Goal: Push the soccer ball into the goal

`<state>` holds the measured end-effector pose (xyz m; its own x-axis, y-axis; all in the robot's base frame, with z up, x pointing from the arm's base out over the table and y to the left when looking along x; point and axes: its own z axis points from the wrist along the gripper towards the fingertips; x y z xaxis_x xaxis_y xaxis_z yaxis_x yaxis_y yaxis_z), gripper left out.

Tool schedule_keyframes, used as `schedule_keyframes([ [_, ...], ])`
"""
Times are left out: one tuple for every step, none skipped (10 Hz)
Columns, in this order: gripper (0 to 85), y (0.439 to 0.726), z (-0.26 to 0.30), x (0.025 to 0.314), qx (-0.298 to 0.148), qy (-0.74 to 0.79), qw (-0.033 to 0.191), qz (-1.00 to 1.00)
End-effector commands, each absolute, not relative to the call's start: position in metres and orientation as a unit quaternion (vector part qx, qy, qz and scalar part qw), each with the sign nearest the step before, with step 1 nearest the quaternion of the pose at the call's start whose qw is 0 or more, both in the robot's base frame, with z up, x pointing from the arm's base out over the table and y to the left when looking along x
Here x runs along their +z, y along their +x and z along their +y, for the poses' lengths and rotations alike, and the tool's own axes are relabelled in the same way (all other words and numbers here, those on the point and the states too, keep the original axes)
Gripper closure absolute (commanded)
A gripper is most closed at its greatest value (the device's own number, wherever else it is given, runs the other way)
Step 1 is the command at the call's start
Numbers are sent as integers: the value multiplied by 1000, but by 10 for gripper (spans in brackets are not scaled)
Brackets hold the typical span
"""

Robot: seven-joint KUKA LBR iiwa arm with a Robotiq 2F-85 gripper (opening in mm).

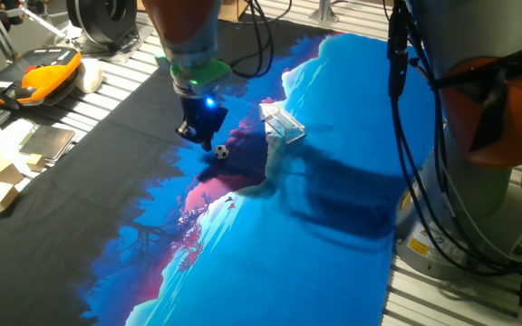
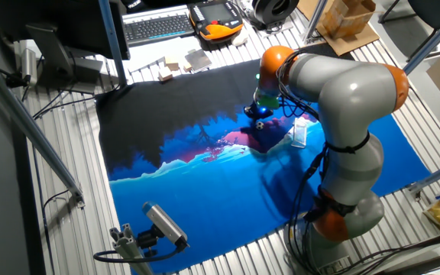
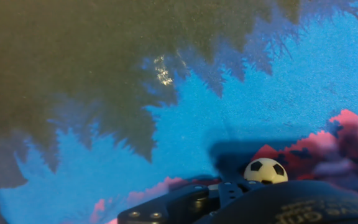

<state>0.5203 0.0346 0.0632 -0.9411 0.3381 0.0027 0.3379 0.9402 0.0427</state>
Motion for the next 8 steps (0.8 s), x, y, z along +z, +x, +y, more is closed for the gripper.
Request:
schedule_keyframes([
  [850,520,34,61,15,167,3,986],
  [850,518,32,58,11,164,4,986],
  [850,517,32,55,9,163,6,987],
  [850,517,32,53,8,162,8,987],
  [850,517,31,51,7,161,10,987],
  [850,518,29,47,7,159,13,987],
  [850,519,28,45,5,158,16,987],
  [850,520,28,43,4,157,18,987],
])
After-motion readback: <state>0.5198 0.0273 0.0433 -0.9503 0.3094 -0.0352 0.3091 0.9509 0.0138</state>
